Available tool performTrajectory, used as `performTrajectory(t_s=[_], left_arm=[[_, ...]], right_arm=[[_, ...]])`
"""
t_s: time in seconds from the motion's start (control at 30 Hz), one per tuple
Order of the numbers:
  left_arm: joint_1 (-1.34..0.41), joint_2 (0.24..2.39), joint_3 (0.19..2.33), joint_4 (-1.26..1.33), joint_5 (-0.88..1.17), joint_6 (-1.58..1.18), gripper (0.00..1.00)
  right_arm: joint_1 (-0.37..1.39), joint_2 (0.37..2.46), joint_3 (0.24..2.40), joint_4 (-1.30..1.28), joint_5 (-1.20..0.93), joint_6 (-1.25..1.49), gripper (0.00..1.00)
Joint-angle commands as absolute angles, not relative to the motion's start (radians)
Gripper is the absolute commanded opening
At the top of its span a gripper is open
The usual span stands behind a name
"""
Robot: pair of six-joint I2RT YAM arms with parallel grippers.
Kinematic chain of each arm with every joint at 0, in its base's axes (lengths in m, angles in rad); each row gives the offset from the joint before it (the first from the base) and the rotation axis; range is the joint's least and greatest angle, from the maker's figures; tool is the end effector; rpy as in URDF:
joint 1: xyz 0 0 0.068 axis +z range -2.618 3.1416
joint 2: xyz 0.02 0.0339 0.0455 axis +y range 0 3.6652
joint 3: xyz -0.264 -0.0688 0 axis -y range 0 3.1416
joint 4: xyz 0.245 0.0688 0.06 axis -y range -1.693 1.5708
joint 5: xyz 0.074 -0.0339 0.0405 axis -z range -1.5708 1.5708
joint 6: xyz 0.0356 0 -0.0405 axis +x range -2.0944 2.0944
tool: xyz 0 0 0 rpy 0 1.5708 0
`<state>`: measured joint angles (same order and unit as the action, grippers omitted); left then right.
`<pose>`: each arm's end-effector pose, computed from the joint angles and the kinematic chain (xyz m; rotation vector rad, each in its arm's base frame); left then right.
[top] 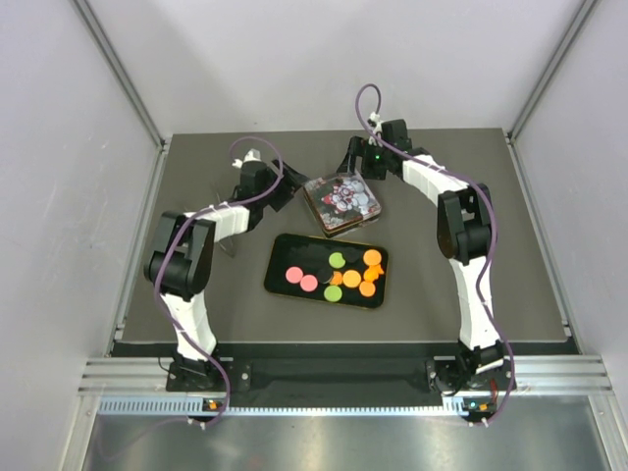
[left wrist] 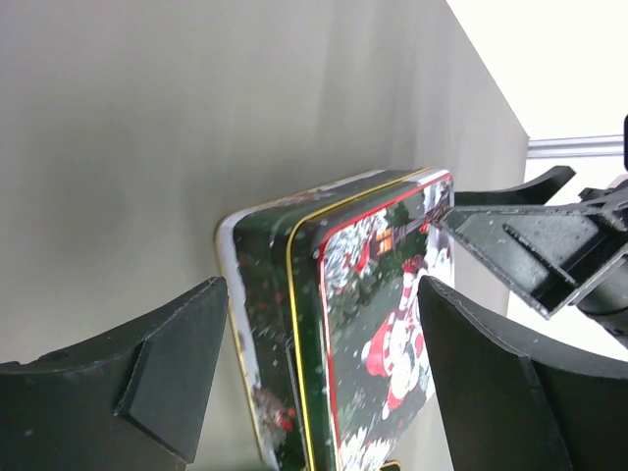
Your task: Pack the cookies
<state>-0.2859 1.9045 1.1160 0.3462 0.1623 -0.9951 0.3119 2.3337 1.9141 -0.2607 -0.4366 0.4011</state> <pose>0.4017 -0.1241 0.1847 -0.6410 2.0490 -0.9507 0.5029 0.1780 0.1925 -0.1413 2.3178 0.8646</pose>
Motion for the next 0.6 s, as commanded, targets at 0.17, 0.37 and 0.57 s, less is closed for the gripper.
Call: performTrajectory(t_s=[0.17,0.37,0.57], left_arm=[[-0.284,2.008,1.207,0.394,0.199,-0.991,0.81],[-0.284,2.057,1.195,0.361,0.155,-1.025,0.72],[-0.284,2.071,1.19,0.325,0.127,-1.031,0.55]], right_arm=[[0.331,2.335,1.944,-0.258,-0.446,0.383,0.88],[0.337,2.332,1.93,-0.258,-0.436,0.374,0.88],[0.35,2.335,1.908,-0.259,-0.43,0.367,0.88]])
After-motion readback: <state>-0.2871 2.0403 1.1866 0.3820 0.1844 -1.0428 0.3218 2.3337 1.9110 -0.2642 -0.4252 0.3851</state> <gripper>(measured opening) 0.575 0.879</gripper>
